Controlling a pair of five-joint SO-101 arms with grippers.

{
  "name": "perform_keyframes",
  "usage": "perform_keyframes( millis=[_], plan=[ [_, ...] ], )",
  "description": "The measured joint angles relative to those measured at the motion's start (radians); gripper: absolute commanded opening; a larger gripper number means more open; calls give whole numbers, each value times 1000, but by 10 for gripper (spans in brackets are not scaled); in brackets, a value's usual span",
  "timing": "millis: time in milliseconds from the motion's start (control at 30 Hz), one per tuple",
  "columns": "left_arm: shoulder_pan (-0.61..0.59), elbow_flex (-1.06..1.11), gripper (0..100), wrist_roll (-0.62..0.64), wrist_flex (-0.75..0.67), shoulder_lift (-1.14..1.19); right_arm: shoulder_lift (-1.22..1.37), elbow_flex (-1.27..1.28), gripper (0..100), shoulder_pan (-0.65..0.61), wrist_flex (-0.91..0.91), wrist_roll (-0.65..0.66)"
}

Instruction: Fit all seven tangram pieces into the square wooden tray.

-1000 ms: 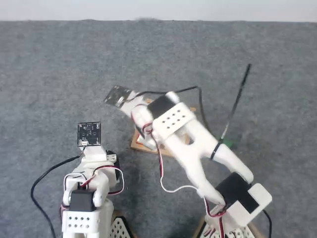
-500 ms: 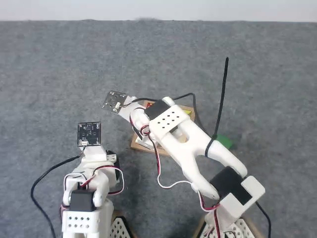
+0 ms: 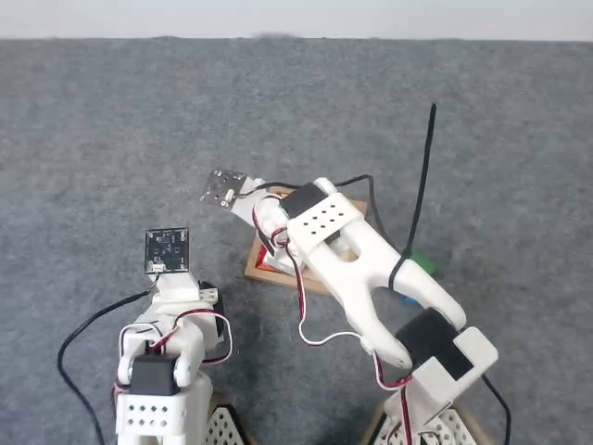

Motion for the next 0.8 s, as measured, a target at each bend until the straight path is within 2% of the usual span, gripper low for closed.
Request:
perform_keyframes(
  millis=[433, 633, 800],
  plan=[
    [0, 0, 14, 0, 0, 0, 0, 64, 12, 31, -120, 31],
    [0, 0, 14, 0, 0, 0, 0, 64, 135, 77, -127, 43],
    [0, 0, 14, 0, 0, 0, 0, 86, 136, 81, -127, 43]
  ],
)
